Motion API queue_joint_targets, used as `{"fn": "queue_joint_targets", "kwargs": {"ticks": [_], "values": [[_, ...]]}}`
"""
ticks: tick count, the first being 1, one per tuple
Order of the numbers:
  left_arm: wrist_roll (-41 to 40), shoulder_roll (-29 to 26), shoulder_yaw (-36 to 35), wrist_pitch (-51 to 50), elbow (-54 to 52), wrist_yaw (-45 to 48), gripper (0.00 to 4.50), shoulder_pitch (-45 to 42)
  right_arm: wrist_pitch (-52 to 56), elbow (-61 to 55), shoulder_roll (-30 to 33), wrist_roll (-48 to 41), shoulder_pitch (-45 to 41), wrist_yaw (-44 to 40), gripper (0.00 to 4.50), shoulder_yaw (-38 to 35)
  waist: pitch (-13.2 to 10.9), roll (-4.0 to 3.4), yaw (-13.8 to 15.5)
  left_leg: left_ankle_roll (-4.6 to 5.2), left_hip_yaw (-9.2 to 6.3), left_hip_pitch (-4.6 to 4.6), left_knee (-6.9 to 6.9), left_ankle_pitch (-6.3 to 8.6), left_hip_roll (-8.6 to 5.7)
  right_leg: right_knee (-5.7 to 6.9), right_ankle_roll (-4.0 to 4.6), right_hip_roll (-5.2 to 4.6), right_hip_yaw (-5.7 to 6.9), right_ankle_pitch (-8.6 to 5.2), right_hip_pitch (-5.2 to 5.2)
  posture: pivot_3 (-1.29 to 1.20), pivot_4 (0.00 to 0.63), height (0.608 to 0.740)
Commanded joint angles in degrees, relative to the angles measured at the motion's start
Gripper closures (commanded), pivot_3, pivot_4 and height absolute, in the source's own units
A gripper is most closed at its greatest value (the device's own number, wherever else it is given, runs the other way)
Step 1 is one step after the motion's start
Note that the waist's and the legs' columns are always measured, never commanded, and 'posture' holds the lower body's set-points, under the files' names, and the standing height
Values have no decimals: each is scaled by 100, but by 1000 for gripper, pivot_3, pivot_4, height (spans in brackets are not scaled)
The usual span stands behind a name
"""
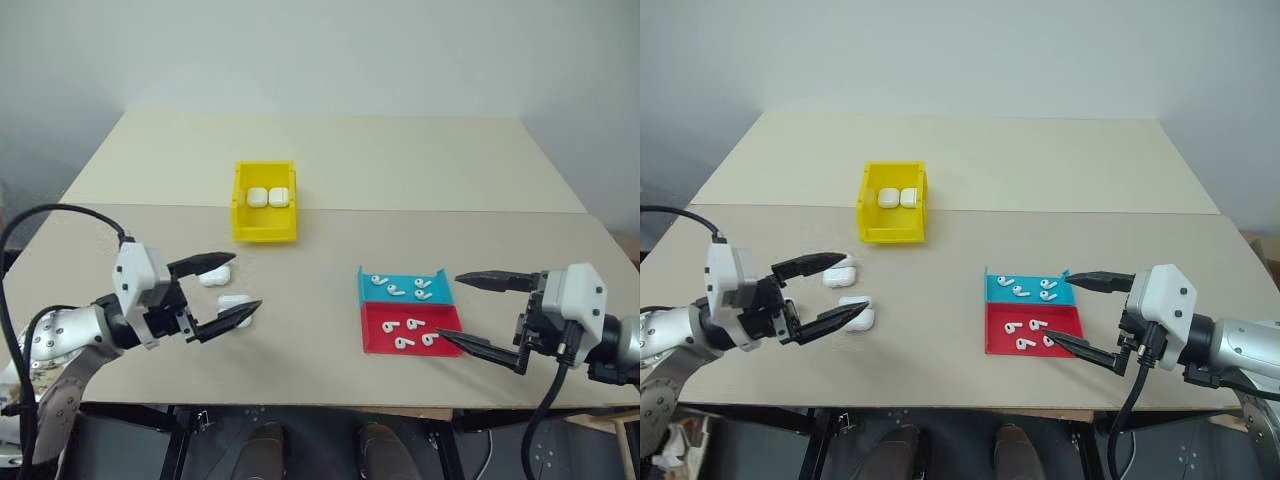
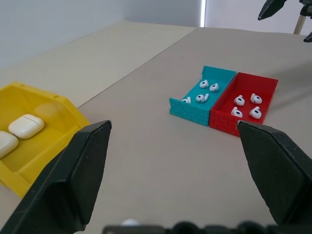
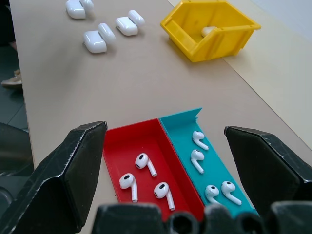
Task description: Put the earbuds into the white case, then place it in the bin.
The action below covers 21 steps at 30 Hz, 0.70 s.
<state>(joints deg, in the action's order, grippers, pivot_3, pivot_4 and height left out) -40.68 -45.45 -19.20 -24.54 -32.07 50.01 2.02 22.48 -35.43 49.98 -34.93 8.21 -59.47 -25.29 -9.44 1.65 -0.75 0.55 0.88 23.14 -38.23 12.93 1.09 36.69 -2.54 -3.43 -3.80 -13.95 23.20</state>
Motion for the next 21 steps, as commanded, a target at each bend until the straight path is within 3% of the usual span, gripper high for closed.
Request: {"fn": "queue_joint_targets", "kwargs": {"ticks": [1,13,17,21], "values": [[-138,-28,-52,-52,-139,-7,23,-83,-183,-91,0,2,46,12,0,-180,0,0,0,0,0,0,0,0,0,0,0,0,0,0,0,0,150,740],[-221,-234,-140,-413,-101,-28,23,-278,-255,-93,-23,-12,169,124,0,-220,0,0,0,0,0,1,1,0,0,0,0,0,0,0,1,0,150,740],[-826,-875,-348,-1511,-107,-235,23,-572,-272,-57,-35,5,176,150,0,-222,-1,1,-1,1,-1,0,0,0,1,1,-3,2,1,-2,1,0,150,740],[-311,-1242,-650,-1659,-667,-597,23,-193,-195,-133,-47,-64,284,158,0,-272,-1,1,-16,2,-3,1,5,2,2,-2,-21,-1,-2,-13,4,0,150,740]]}}
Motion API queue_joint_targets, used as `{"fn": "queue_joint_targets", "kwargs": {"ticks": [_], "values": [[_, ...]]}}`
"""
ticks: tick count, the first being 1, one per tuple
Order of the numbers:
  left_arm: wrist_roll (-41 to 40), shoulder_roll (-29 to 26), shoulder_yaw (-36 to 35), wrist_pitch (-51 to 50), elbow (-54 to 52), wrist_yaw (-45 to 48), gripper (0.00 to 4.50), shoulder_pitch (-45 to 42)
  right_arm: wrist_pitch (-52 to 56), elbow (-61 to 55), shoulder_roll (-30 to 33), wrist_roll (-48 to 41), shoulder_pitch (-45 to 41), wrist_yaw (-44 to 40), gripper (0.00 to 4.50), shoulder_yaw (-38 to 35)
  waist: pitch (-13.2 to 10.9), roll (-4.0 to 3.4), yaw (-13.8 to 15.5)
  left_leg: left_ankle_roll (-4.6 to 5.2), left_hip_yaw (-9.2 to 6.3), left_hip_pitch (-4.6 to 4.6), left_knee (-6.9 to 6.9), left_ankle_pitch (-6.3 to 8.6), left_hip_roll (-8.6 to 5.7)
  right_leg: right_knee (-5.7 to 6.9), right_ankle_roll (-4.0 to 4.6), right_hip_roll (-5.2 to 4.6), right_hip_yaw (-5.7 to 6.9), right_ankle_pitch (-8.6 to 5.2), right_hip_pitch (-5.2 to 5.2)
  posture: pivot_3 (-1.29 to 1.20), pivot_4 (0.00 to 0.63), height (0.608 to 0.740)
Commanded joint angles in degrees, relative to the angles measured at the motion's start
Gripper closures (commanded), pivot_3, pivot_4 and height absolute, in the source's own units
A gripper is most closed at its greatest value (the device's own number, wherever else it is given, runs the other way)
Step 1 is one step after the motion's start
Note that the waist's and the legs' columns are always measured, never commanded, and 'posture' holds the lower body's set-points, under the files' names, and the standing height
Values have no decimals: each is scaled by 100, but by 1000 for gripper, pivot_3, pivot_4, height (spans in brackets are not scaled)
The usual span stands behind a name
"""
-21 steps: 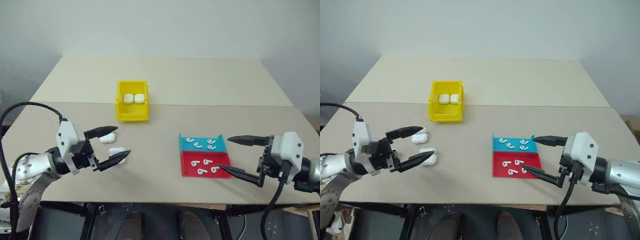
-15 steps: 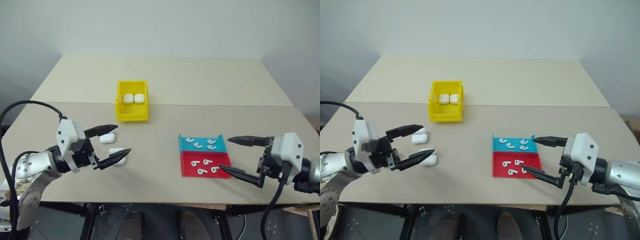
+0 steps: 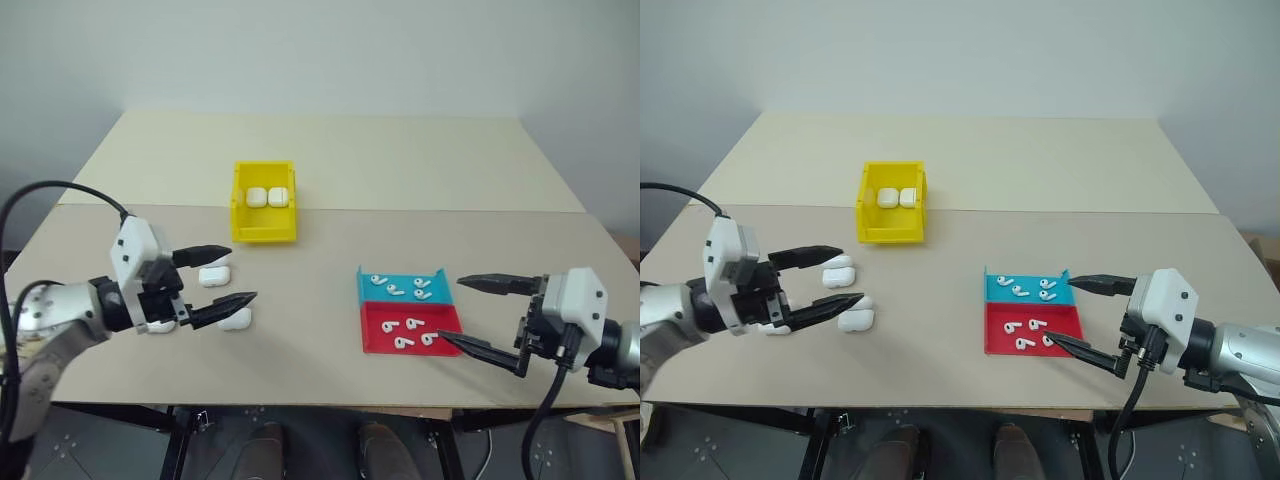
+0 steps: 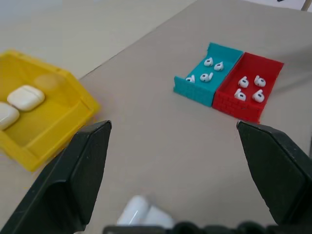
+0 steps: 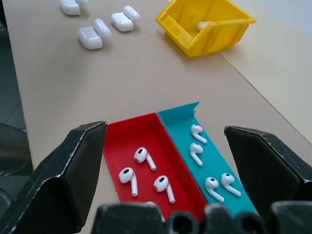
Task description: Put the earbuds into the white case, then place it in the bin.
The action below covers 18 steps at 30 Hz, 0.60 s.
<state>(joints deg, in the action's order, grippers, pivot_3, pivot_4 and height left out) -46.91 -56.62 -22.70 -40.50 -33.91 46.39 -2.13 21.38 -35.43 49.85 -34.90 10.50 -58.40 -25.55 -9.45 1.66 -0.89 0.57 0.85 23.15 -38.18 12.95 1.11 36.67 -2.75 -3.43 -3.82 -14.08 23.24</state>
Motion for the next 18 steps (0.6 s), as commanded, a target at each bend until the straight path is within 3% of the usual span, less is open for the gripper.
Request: {"fn": "queue_joint_targets", "kwargs": {"ticks": [1,5,7,11,18], "values": [[529,-201,-332,-53,-629,-312,23,374,-89,-150,-46,-68,95,52,0,-254,0,0,-4,1,-2,-1,2,2,0,0,5,-1,-2,2,0,0,150,740],[218,-1073,-424,-1413,-692,-333,23,479,-108,-203,-74,-84,214,67,0,-288,-3,4,13,-1,2,-3,8,3,0,7,21,1,1,3,2,0,150,740],[-212,-1538,-236,-2773,-433,-767,23,-67,-106,-204,-84,-96,221,78,0,-296,-4,4,42,0,2,-7,7,2,-1,9,-3,-1,2,-13,-1,0,150,740],[-450,-1531,424,-4936,229,-1459,23,-1541,-114,-235,-123,-87,261,112,0,-294,-4,5,28,0,2,-22,7,2,-2,3,-27,0,1,-28,-14,0,150,740],[-2340,-1955,978,-5200,1657,-3483,23,-1990,-71,-277,-149,-115,279,225,0,-297,-16,25,-30,-13,-35,-15,20,11,-1,21,19,-1,-11,-14,8,0,150,740]]}}
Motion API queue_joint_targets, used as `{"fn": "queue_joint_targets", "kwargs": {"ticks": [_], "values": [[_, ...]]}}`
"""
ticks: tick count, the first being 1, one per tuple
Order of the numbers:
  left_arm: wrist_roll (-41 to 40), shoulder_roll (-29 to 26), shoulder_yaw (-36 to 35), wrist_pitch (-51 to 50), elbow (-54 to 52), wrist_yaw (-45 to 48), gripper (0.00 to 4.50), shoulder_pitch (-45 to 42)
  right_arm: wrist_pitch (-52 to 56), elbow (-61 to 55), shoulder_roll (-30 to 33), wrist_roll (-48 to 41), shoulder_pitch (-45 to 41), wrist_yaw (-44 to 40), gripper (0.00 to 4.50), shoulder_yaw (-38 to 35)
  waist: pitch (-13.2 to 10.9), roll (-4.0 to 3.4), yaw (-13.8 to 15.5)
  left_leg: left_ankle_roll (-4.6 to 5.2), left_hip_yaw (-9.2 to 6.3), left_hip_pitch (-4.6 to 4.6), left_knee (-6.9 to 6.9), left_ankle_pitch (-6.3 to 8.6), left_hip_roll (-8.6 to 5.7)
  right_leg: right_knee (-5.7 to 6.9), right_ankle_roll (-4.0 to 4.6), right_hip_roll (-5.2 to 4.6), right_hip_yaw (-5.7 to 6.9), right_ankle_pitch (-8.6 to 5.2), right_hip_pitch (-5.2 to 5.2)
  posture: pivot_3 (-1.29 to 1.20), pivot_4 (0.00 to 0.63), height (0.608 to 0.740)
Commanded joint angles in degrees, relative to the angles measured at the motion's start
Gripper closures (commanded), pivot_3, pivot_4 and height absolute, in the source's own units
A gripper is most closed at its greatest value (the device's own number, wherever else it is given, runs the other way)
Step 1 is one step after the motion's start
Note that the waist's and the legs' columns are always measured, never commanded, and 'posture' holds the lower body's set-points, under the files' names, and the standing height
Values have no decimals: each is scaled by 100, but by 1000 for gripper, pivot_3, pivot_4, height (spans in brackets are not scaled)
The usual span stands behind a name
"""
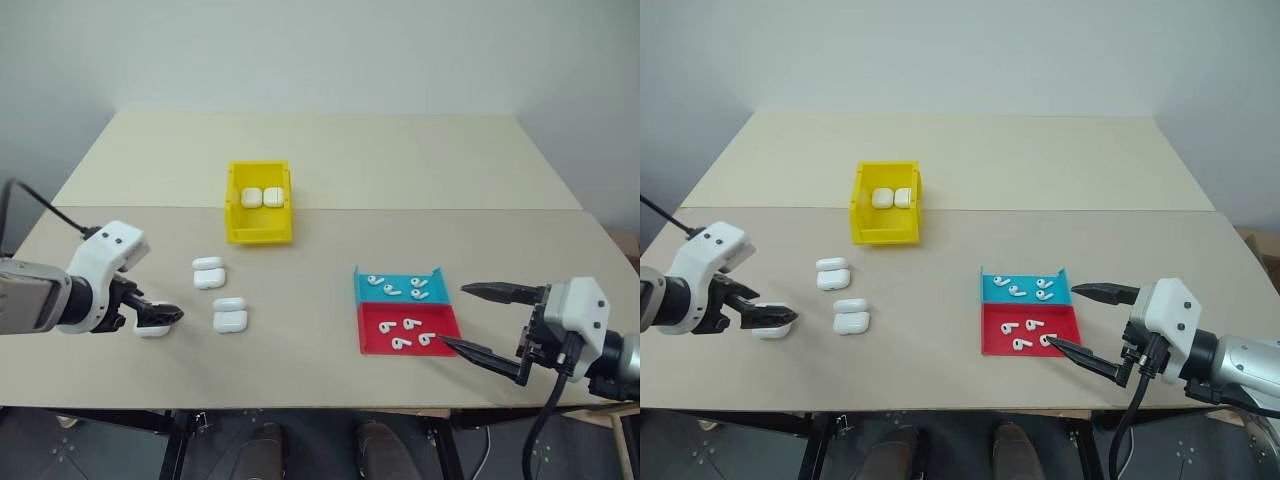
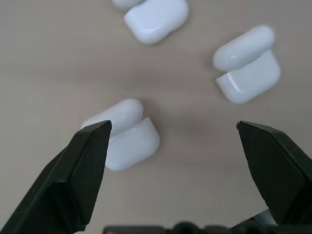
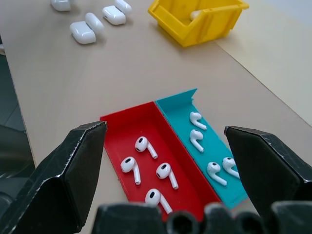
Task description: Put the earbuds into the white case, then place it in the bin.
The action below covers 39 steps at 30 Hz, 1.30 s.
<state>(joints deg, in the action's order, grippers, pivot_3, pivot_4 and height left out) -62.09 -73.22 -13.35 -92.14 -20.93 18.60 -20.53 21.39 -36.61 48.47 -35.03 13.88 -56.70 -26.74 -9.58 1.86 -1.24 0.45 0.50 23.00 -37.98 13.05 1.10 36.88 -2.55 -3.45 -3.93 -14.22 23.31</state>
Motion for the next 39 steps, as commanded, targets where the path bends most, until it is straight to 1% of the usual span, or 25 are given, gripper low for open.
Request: {"fn": "queue_joint_targets", "kwargs": {"ticks": [1,3,7,9,11,13,17,23,26,29,36,39], "values": [[-1142,-360,107,-36,492,-977,23,-172,-66,-153,-3,-108,-73,65,0,-176,-5,9,15,0,-1,1,0,0,-1,1,0,-2,0,0,0,0,150,740],[-1697,-458,252,-36,678,-1492,23,-241,-41,-139,20,-126,-119,95,0,-171,-8,14,33,0,-4,-2,0,0,6,1,0,-9,1,1,-3,0,150,740],[-2804,-334,440,6,1208,-2883,23,-328,41,-124,63,-158,-215,142,0,-171,-8,14,60,-1,-3,-10,0,0,5,1,-1,-14,1,2,-11,0,150,740],[-3602,-561,721,378,1332,-3566,23,-203,67,-135,64,-167,-232,155,0,-174,-8,15,55,-1,-6,-9,0,0,7,1,0,-13,3,2,-10,0,150,740],[-4455,-820,1117,980,1309,-4401,23,-64,74,-159,60,-171,-226,170,0,-180,-9,16,53,-2,-7,-5,0,0,7,2,1,-18,2,2,-7,0,150,740],[-4988,-962,1474,1422,1278,-4966,23,-39,82,-191,53,-183,-219,198,0,-187,-9,16,53,-3,-10,-4,0,1,-1,9,1,-39,6,2,-4,0,150,740],[-5091,-777,1886,1803,1288,-5458,23,-219,79,-258,37,-190,-182,243,0,-178,-9,16,57,-3,-7,-9,3,1,-19,13,-1,-64,13,1,-8,0,150,740],[-5091,-516,2256,1805,1604,-5769,23,-603,128,-377,15,-219,-139,336,0,-198,-9,16,71,-3,-4,-7,3,0,-28,8,-3,-50,17,0,-10,0,150,740],[-5091,-271,2436,1845,1832,-6055,23,-761,150,-436,15,-241,-99,370,0,-219,-9,16,76,-3,-2,-8,3,0,-30,8,-4,-50,16,-1,-11,0,150,740],[-5091,-65,2466,1773,2109,-6154,23,-870,166,-460,34,-265,-80,380,0,-257,-9,16,77,-3,-3,-9,3,-1,-30,8,-4,-50,16,-1,-13,0,150,740],[-5091,128,2595,1607,2313,-6249,23,-971,179,-476,55,-289,-82,394,0,-276,-9,17,75,-4,-3,-8,3,-1,-33,7,-4,-46,15,-1,-13,0,150,740],[-5091,263,2671,1673,2276,-6456,23,-958,172,-470,65,-287,-95,394,0,-275,-9,17,76,-5,-3,-10,3,-2,-33,7,-4,-46,15,-1,-15,0,150,740]]}}
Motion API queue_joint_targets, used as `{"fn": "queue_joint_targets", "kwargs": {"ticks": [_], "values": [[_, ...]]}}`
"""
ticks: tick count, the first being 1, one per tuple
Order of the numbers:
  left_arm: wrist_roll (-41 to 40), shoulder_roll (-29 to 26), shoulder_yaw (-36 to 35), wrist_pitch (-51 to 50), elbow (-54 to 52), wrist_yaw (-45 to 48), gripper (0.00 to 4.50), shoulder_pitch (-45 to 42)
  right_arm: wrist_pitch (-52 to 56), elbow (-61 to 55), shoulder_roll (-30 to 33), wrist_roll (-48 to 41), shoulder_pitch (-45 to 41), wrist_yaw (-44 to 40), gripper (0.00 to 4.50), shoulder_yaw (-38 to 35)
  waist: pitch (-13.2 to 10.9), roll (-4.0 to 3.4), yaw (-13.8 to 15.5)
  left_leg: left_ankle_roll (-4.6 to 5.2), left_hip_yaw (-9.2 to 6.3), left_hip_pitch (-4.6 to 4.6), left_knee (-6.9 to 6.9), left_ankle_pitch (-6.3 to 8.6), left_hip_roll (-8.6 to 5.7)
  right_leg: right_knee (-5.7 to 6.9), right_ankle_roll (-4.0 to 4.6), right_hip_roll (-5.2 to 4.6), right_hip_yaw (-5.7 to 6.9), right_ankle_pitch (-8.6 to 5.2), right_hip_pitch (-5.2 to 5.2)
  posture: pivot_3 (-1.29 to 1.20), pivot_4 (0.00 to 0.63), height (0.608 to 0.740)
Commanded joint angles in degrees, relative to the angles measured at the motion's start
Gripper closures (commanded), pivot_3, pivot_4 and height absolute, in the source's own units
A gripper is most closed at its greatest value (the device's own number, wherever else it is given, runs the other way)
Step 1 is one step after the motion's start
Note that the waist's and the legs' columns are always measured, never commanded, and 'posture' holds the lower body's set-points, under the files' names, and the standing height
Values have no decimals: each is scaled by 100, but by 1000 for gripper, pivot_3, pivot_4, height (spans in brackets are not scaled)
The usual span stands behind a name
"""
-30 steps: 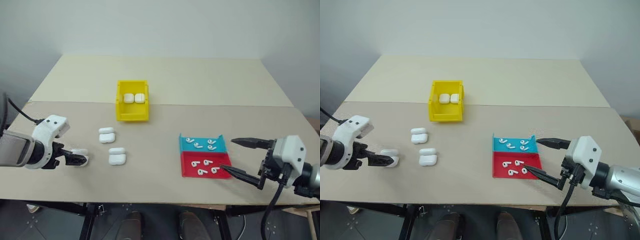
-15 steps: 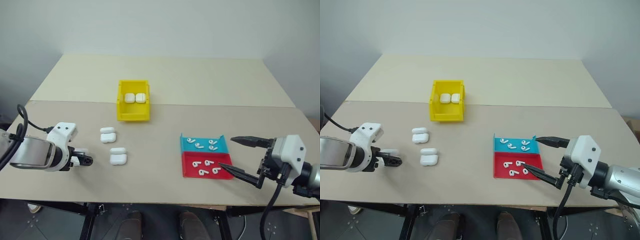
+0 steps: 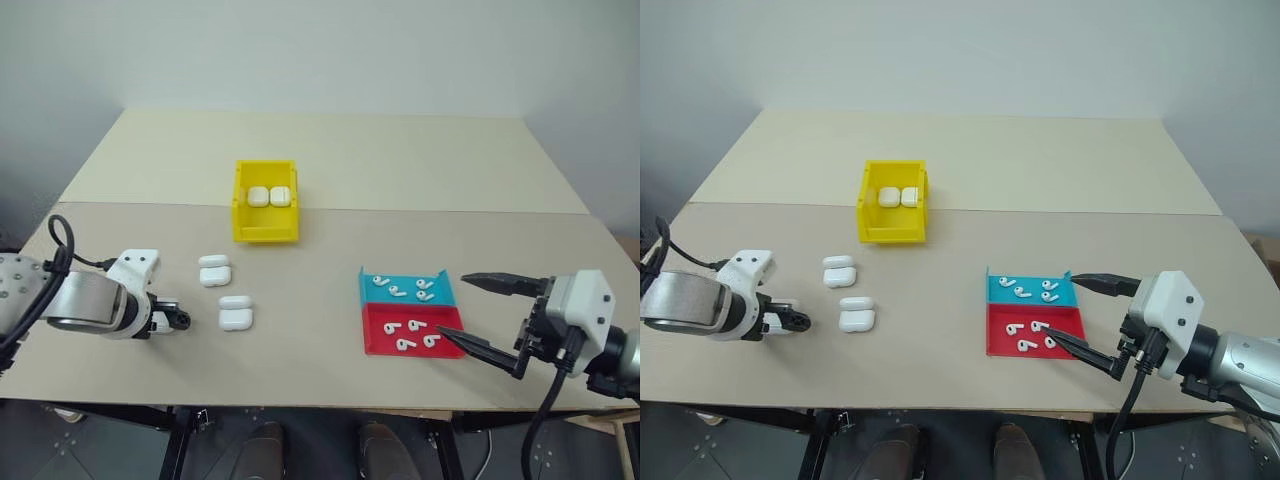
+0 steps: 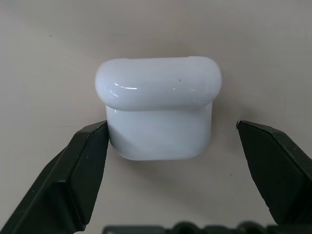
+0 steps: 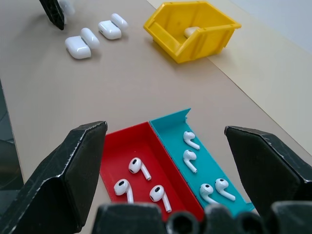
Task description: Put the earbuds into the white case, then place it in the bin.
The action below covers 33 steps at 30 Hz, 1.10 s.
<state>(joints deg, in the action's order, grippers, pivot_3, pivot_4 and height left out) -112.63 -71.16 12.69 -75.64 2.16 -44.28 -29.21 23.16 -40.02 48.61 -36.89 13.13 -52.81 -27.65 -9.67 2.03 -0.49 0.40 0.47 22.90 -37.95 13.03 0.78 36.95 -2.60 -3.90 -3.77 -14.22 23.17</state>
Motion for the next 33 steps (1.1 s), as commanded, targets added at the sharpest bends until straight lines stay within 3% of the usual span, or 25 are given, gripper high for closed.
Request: {"fn": "queue_joint_targets", "kwargs": {"ticks": [1,7,13,20,24,28,31,33], "values": [[-37,94,65,22,-32,-166,23,-85,-6,-127,54,-98,-28,9,0,-181,0,0,1,0,0,0,0,0,0,0,0,-1,0,0,0,0,150,740],[-37,161,102,57,3,-400,23,-105,-32,-120,54,-85,-36,0,0,-178,1,-1,35,0,0,-5,0,0,-1,1,0,-4,-1,0,-5,0,150,740],[-37,167,12,70,-2,-400,1737,-91,-49,-110,55,-54,-69,18,0,-155,1,-2,44,-1,2,-7,0,-1,-2,1,0,0,-2,0,-5,0,150,740],[612,-176,-676,448,-555,-81,1737,196,-104,-44,39,6,-61,-12,0,-138,1,-1,28,-2,3,-3,0,-1,1,0,0,1,-3,0,-1,0,150,740],[2372,96,-1831,1558,-1442,1299,1737,758,-131,38,29,59,-144,3,0,-35,0,-1,46,-3,39,0,0,-2,-3,-12,1,5,0,0,-2,0,150,740],[4642,828,-2579,3795,-2426,3648,1737,1799,-155,63,-61,114,-288,123,0,124,1,-2,69,-5,59,-1,5,-2,-1,-21,6,-1,-2,-2,-2,0,150,740],[4671,1378,-2716,4098,-2303,4957,1737,1652,-130,67,-171,153,-419,304,0,235,1,-1,92,-5,66,4,8,-2,3,-25,12,3,-1,-4,2,0,150,740],[5270,1650,-2463,4676,-2327,5896,1737,1430,-111,47,-269,181,-509,440,0,326,1,-1,119,-4,66,4,7,-3,3,-26,11,5,-1,-3,0,0,150,740]]}}
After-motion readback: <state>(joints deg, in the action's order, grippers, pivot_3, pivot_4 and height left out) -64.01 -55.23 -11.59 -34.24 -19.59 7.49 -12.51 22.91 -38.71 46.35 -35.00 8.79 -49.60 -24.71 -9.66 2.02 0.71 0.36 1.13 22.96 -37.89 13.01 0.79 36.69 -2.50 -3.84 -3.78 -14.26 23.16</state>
